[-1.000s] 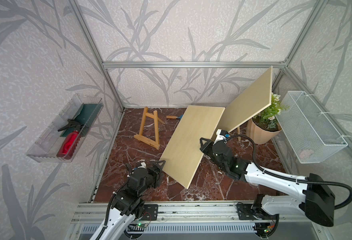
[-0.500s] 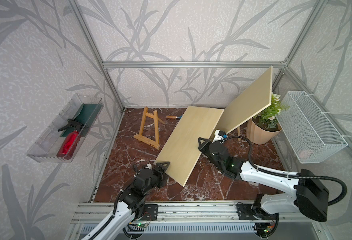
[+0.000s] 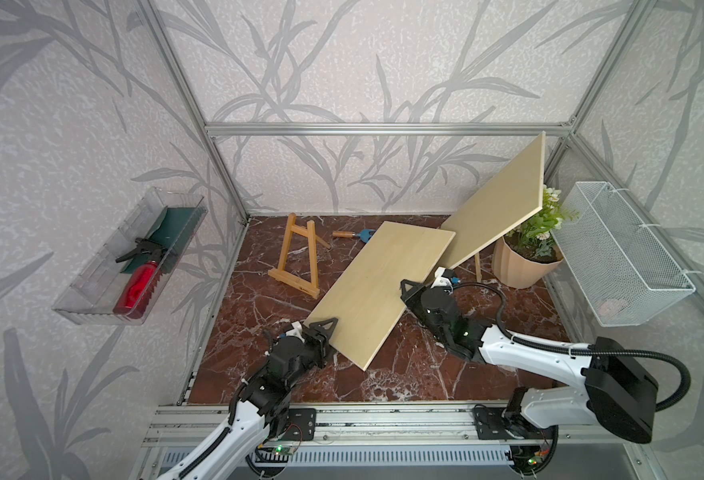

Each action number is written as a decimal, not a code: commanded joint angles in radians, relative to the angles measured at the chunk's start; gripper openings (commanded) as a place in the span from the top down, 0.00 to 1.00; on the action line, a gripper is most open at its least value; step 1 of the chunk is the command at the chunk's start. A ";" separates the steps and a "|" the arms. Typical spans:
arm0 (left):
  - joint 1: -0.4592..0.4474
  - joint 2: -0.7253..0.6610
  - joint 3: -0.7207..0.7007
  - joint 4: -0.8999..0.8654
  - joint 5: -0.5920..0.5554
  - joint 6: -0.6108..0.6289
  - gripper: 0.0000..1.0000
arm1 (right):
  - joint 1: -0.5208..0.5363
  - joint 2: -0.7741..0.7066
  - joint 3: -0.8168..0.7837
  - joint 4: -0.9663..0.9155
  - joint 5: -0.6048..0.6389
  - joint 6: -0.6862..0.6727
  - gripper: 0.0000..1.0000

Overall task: Disassemble the easel
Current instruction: Place the drawing board at the center of the board.

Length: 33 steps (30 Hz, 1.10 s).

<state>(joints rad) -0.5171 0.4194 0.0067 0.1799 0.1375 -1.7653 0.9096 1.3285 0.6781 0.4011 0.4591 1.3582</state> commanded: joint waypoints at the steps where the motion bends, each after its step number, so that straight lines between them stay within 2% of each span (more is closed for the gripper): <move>1: -0.005 -0.053 -0.034 0.175 -0.047 -0.018 0.44 | 0.005 -0.049 0.004 0.151 -0.027 -0.022 1.00; 6: -0.005 -0.090 -0.029 0.255 -0.068 0.004 0.49 | -0.008 -0.040 -0.009 0.180 -0.069 -0.009 1.00; 12: -0.005 -0.076 -0.013 0.372 -0.046 0.026 0.52 | -0.017 -0.033 -0.015 0.203 -0.112 -0.003 1.00; 15: -0.005 -0.076 -0.007 0.402 -0.037 0.032 0.56 | -0.024 -0.030 -0.016 0.211 -0.142 0.001 1.00; 25: -0.006 -0.119 0.016 0.413 -0.018 0.056 0.69 | -0.046 -0.044 -0.022 0.217 -0.197 0.008 1.00; 33: -0.004 -0.141 0.056 0.426 0.006 0.093 0.74 | -0.058 -0.040 -0.023 0.221 -0.225 0.009 1.00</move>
<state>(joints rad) -0.5171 0.3042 0.0082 0.4213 0.1127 -1.7012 0.8402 1.3193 0.6567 0.5610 0.3141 1.4887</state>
